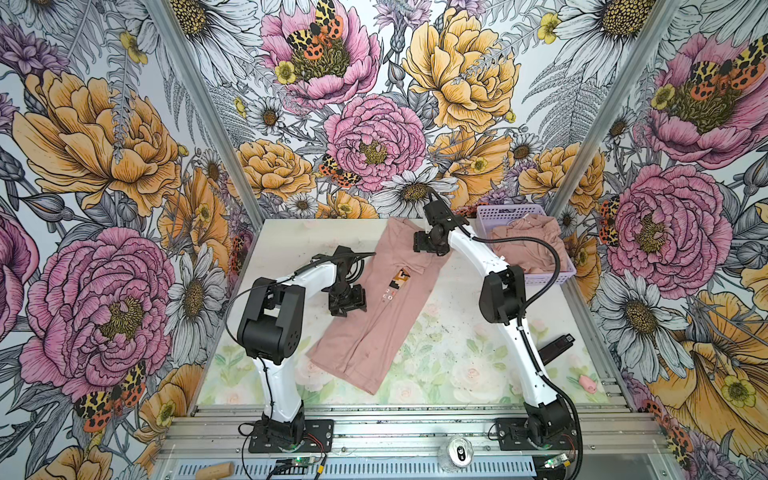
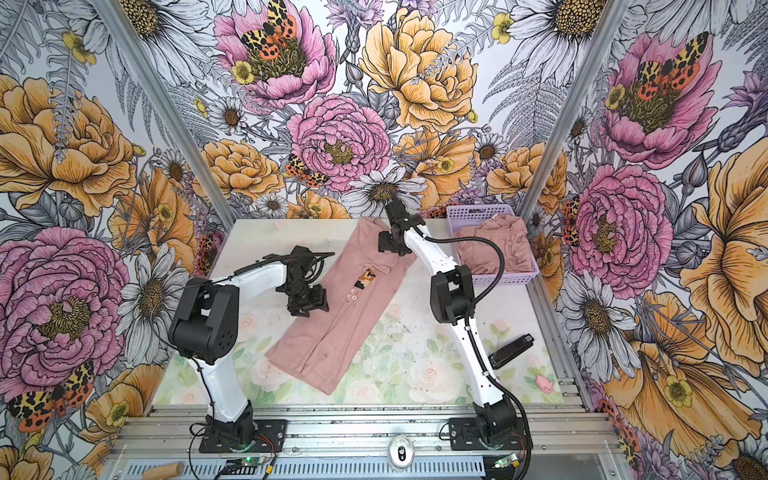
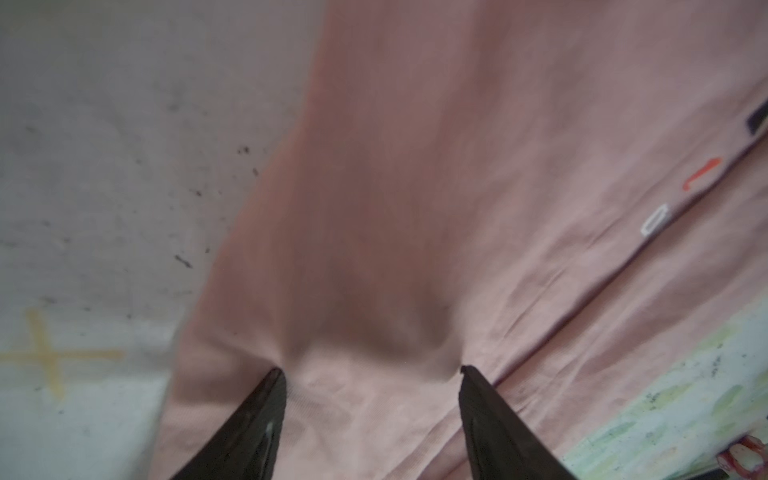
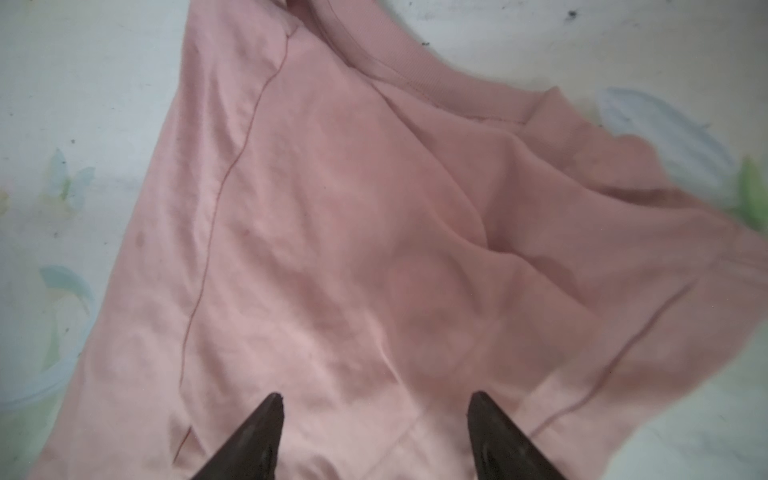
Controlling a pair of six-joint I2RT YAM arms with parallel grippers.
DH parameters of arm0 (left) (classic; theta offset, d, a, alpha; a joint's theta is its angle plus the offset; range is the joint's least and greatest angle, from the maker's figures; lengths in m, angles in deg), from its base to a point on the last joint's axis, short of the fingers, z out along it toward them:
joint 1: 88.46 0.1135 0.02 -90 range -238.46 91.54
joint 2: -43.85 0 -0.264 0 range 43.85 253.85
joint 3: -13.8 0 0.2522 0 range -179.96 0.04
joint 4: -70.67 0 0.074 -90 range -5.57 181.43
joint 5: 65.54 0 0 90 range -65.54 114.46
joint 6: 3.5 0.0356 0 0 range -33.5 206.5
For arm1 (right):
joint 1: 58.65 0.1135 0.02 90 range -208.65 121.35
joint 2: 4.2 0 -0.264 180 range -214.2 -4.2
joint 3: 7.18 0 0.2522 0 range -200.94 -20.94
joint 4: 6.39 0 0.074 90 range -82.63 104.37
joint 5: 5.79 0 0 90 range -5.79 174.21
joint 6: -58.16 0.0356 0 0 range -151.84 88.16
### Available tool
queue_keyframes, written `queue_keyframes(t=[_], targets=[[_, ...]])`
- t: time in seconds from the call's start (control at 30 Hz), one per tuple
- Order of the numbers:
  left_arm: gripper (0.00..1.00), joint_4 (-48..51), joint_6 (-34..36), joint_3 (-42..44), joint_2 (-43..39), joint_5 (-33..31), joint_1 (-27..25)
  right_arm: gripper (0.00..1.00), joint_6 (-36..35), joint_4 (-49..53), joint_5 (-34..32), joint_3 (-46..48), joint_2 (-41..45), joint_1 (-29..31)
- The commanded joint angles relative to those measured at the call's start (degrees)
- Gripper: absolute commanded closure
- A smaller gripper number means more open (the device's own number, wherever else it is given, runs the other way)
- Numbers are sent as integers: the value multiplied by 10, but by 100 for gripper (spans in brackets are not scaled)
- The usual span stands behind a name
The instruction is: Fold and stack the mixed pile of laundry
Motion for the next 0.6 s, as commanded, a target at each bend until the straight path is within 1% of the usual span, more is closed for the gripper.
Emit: queue_keyframes(t=[0.0,0.13,0.27,0.4,0.57], targets=[[34,3,1,68,22,32,-12,27,13,-6,-10,48,86,1],[38,-38,-33,145,8,90,-42,26,19,-12,-10,103,109,4],[39,-60,-61,194,-3,118,-88,26,30,-19,-16,123,93,5],[40,-77,-88,214,-14,136,-125,26,42,-27,-27,128,62,8],[40,-81,-107,217,-25,160,-151,26,52,-38,-21,108,16,15]])
